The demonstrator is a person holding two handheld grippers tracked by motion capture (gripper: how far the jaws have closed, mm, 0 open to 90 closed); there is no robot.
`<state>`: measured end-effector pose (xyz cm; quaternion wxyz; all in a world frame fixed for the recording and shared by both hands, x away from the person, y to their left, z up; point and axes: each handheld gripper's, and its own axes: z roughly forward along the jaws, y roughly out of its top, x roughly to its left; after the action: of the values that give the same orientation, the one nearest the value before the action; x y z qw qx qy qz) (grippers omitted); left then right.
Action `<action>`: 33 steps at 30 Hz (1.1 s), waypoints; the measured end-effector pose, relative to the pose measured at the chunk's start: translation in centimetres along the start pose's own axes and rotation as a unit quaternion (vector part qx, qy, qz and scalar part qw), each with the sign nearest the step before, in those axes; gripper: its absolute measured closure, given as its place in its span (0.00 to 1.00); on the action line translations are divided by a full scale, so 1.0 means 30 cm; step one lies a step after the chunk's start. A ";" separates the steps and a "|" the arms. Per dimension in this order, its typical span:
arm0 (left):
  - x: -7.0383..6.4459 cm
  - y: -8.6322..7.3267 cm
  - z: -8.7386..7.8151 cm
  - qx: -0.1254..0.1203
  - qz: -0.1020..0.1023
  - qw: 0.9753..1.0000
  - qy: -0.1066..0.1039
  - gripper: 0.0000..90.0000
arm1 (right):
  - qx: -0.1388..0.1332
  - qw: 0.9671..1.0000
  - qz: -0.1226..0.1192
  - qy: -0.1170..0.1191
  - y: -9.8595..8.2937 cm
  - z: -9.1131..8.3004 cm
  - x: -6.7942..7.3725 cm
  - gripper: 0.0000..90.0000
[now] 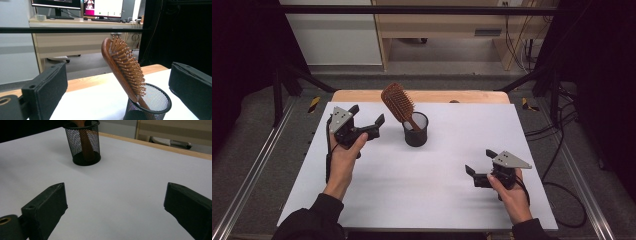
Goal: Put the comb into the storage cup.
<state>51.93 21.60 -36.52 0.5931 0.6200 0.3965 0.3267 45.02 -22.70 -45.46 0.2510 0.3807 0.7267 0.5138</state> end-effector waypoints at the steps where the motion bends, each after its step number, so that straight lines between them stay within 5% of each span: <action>1: 0.001 0.003 -0.007 0.003 -0.002 1.000 -0.002 0.03 | -0.001 1.000 -0.001 -0.002 0.001 -0.001 0.001 0.06; 24: -0.030 0.013 -0.134 0.016 0.011 1.000 -0.021 0.02 | -0.008 1.000 0.000 0.002 -0.001 -0.030 0.037 0.06; 33: 0.026 0.036 -0.204 0.012 0.013 1.000 -0.006 0.02 | -0.012 1.000 0.000 -0.004 -0.004 -0.027 0.026 0.05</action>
<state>47.05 25.21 -35.00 0.5833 0.6345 0.3886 0.3258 43.91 -22.54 -45.27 0.2585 0.3795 0.7198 0.5206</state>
